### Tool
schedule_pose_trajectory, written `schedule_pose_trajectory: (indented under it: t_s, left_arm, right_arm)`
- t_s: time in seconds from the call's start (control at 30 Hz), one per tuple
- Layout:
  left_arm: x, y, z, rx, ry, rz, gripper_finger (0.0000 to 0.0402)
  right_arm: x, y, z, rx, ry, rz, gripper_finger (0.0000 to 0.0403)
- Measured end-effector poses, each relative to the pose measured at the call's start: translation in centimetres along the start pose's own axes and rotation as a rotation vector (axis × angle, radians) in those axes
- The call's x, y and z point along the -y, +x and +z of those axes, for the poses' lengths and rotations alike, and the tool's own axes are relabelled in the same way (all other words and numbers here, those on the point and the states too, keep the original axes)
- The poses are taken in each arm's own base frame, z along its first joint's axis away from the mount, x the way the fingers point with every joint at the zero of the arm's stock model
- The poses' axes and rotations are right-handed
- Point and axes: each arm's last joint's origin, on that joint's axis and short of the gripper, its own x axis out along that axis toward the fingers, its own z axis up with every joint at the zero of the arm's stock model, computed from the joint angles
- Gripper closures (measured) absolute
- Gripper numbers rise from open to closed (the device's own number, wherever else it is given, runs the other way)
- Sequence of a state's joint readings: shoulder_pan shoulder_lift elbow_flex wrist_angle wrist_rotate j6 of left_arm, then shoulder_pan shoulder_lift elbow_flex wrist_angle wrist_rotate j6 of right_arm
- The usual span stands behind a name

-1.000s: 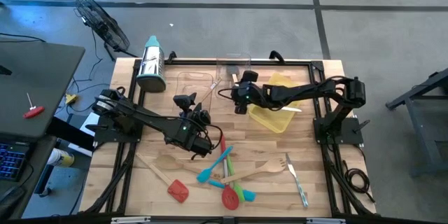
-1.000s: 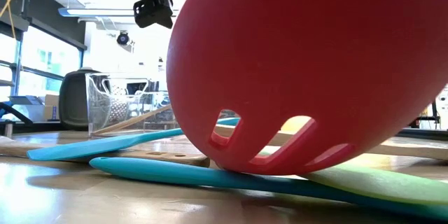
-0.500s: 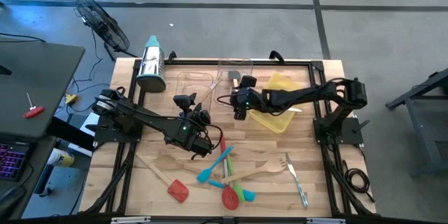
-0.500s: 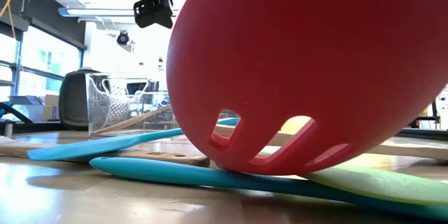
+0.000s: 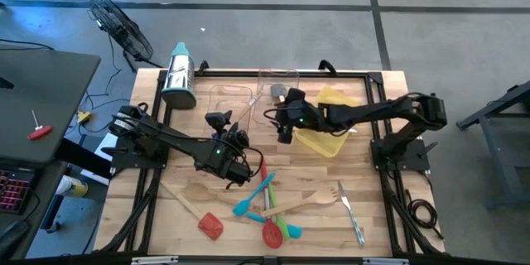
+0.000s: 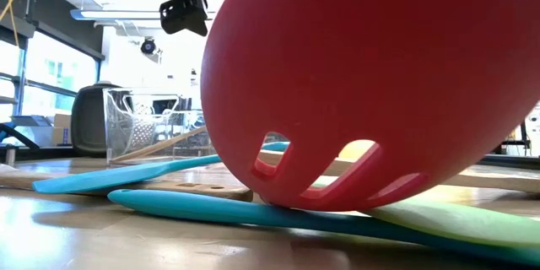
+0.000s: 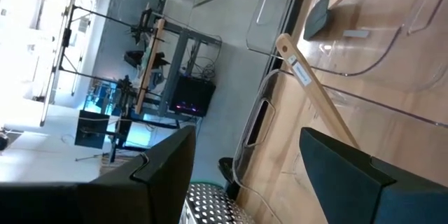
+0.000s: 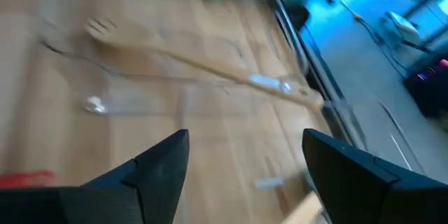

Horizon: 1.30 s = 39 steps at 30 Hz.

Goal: Pick & Place Kitchen Items
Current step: Put the top blue spatula into the right transparent bin

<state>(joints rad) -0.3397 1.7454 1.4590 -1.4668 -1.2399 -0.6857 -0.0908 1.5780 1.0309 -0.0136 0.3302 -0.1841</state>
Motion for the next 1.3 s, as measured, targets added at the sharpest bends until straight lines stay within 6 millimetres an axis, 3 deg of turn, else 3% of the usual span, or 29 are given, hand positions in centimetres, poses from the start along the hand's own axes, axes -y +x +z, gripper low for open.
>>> schedule_pose_trajectory:
  t_s: [0.27,0.5,0.83,1.13,1.3]
  left_arm:
    - [0.2,0.0,-0.2,-0.071,0.023,-0.088,0.0151]
    - [0.4,-0.1,-0.4,-0.134,0.043,-0.163,0.0151]
    - [1.2,-0.3,-0.6,-0.278,-0.003,-0.379,0.0151]
    - [3.2,-1.1,1.4,-0.326,-0.242,-0.779,0.0151]
    - [3.9,-1.4,2.4,-0.340,-0.401,-0.874,0.0151]
  right_arm:
    - [-2.2,-5.9,3.1,0.201,-0.036,0.162,0.0132]
    - [-4.5,-10.9,3.2,0.220,-0.070,0.489,0.0132]
    - [-7.9,-12.0,1.3,0.013,-0.058,0.637,0.0132]
    - [-9.2,-12.6,1.1,-0.003,-0.048,0.673,0.0132]
    - [-10.1,-13.4,0.9,-0.004,-0.076,0.711,0.0132]
